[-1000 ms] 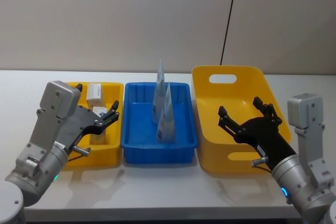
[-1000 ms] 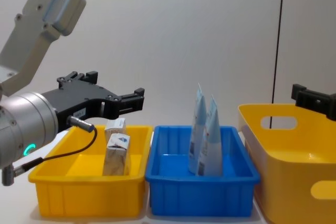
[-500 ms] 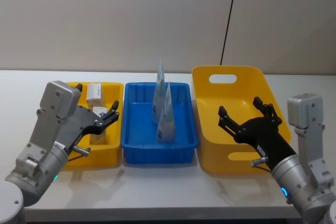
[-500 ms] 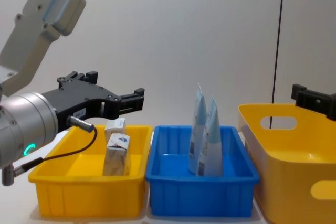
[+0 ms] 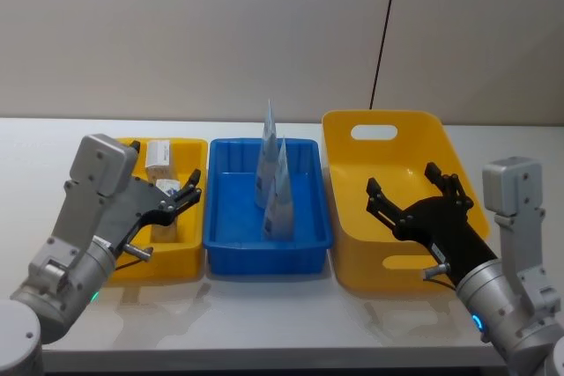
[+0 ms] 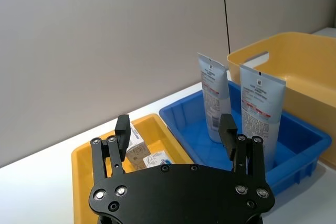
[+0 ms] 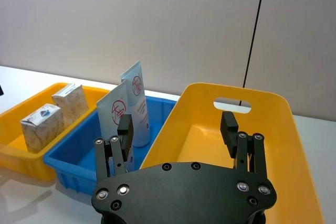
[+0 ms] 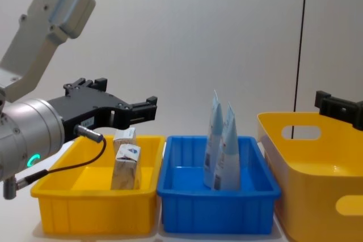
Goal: Bimanual collaborative sorting of washing and personal care products
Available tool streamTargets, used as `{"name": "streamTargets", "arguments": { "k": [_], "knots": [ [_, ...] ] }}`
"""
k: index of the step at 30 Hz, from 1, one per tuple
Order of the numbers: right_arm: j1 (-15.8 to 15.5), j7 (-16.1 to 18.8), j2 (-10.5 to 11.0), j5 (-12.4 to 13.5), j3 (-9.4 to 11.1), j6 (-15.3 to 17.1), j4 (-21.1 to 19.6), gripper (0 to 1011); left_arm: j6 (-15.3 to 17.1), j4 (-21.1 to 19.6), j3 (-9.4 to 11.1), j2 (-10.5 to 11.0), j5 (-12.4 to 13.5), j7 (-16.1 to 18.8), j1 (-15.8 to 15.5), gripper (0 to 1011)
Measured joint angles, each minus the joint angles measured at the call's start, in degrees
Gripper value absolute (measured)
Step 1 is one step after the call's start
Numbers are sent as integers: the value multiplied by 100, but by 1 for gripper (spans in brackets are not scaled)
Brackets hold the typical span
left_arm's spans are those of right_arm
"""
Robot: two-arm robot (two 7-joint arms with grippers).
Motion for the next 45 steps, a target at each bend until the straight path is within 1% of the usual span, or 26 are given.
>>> {"name": "streamTargets", "arguments": {
  "k": [3, 9, 15, 16, 19, 20, 26, 32, 37, 45],
  "knots": [
    [0, 0, 0, 0, 0, 0, 0, 1000, 141, 19, 16, -8, -5, -54, -52, 1001],
    [0, 0, 0, 0, 0, 0, 0, 1000, 561, 49, 54, -23, -47, -194, -187, 1001],
    [0, 0, 0, 0, 0, 0, 0, 1000, 1113, 81, 101, -34, -111, -354, -345, 1001],
    [0, 0, 0, 0, 0, 0, 0, 1000, 1254, 88, 113, -37, -125, -393, -382, 1001],
    [0, 0, 0, 0, 0, 0, 0, 1000, 1489, 107, 132, -43, -154, -459, -448, 1001],
    [0, 0, 0, 0, 0, 0, 0, 1000, 1626, 121, 142, -49, -170, -490, -488, 1001],
    [0, 0, 0, 0, 0, 0, 0, 1000, 2083, 249, 190, -95, -217, -640, -656, 1001],
    [0, 0, 0, 0, 0, 0, 0, 1000, 2355, 421, 222, -161, -220, -697, -789, 1001],
    [0, 0, 0, 0, 0, 0, 0, 1000, 2472, 551, 237, -215, -177, -690, -869, 1001],
    [0, 0, 0, 0, 0, 0, 0, 1000, 2490, 847, 252, -330, -52, -599, -991, 1001]
  ]
}}
